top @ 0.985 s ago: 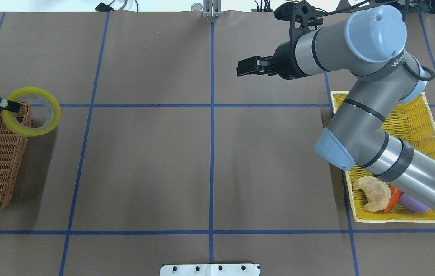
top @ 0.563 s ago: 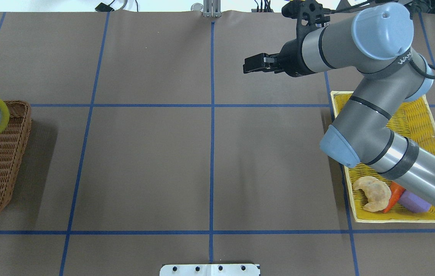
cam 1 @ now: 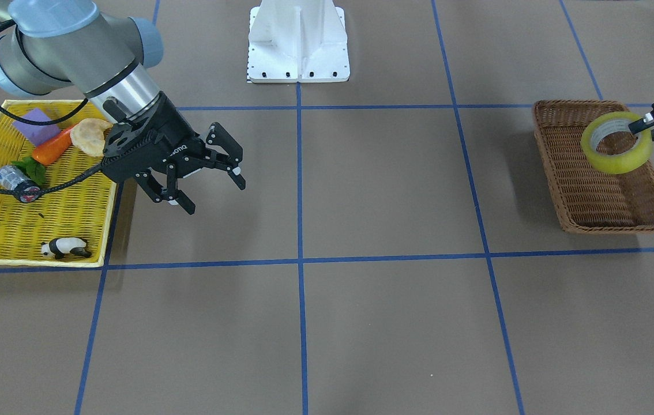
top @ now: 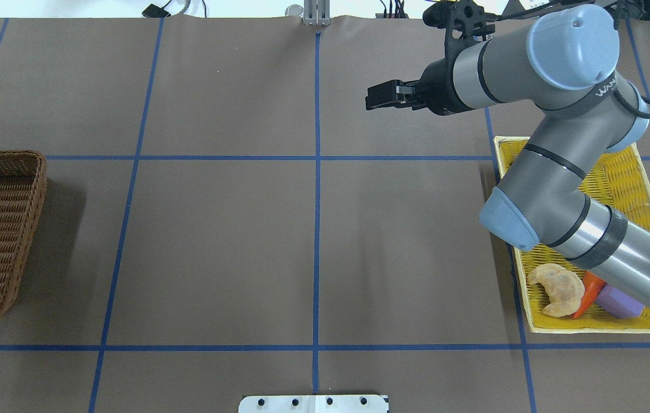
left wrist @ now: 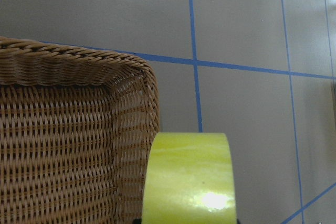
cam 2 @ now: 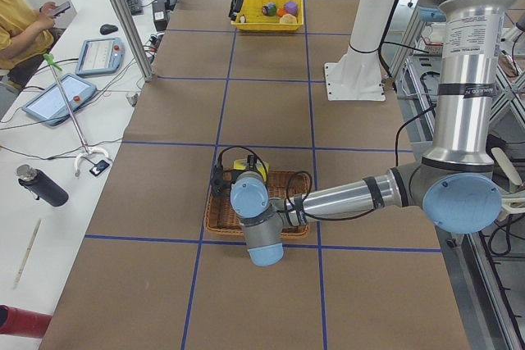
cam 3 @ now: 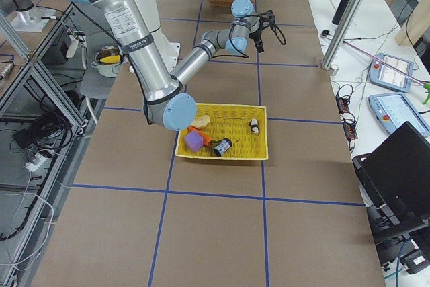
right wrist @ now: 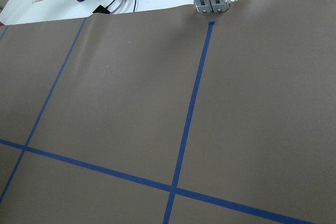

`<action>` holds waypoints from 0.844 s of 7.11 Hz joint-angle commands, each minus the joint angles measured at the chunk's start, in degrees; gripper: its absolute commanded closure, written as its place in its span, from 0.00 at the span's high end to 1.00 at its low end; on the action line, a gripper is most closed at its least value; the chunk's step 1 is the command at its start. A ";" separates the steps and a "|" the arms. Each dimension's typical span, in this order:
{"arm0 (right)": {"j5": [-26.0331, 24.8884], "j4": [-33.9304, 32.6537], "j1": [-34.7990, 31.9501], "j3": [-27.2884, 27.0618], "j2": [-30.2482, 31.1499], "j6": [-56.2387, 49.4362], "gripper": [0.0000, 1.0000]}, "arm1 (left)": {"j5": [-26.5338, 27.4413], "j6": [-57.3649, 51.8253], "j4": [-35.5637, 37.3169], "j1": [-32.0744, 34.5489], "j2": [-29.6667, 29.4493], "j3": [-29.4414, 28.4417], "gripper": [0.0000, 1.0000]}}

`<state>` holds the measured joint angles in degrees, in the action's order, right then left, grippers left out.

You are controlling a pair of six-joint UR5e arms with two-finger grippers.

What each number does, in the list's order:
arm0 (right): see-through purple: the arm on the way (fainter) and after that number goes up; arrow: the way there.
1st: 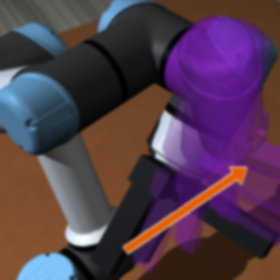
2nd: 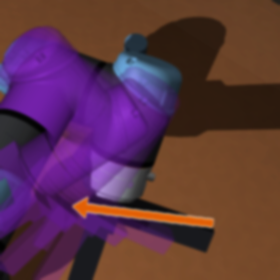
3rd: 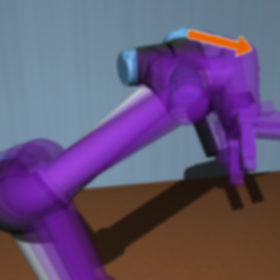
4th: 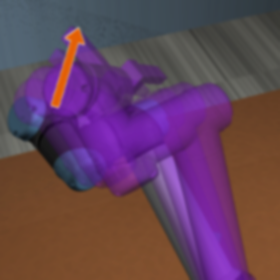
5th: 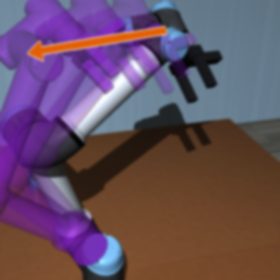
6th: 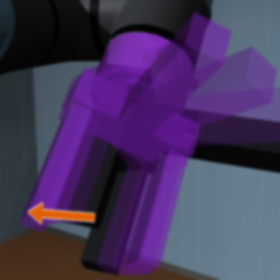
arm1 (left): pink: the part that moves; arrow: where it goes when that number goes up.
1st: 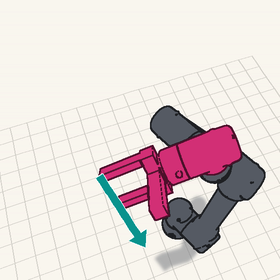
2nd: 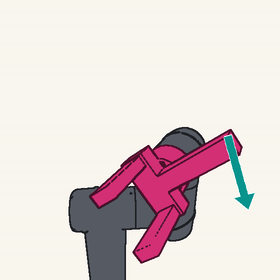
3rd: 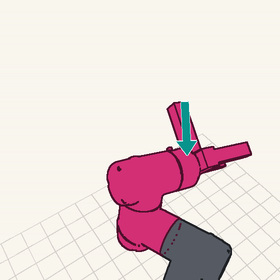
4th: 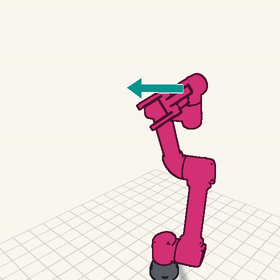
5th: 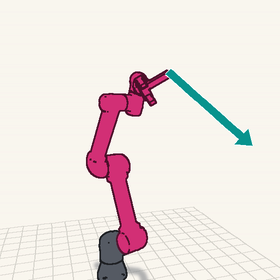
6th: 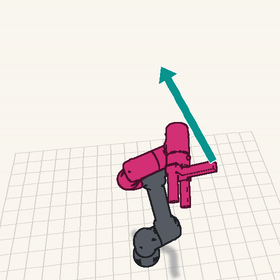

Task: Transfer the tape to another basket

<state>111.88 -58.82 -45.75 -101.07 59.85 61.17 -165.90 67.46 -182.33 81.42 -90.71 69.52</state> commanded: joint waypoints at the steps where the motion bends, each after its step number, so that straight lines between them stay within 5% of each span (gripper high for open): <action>1: 0.00 0.03 -0.04 0.00 0.26 0.00 1.00 | 0.23 -0.05 -1.72 -0.04 -0.25 -1.67 0.99; 6: 1.22 -1.11 -1.96 0.00 0.35 0.00 1.00 | 0.23 -0.05 -1.80 0.31 -0.86 -1.24 0.99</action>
<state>112.23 -59.19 -46.65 -101.07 60.19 61.17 -165.67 67.39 -184.13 81.47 -91.17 68.00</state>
